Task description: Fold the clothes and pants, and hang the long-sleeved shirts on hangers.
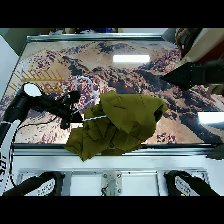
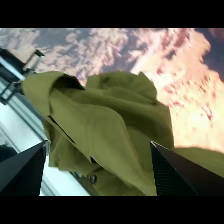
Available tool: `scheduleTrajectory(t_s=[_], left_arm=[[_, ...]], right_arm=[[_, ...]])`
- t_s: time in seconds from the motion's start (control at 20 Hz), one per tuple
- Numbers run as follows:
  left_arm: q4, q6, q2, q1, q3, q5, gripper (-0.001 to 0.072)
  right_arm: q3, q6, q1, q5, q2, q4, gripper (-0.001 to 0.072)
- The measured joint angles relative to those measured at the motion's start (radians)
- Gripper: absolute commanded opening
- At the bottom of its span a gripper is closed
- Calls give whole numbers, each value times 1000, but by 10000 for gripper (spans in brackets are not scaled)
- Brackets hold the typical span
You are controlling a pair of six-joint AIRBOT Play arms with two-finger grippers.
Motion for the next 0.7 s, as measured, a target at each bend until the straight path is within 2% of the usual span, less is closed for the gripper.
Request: scheduleTrajectory(t_s=[0.3,0.45,0.7], left_arm=[[0,0,0,0,0,0,14],[0,0,0,0,0,0,14],[0,0,0,0,0,0,14]], right_arm=[[-11,-122,-26,-23,0,200,717],[-23,-316,-52,22,0,237,716],[-138,-668,-200,192,-3,256,716]])
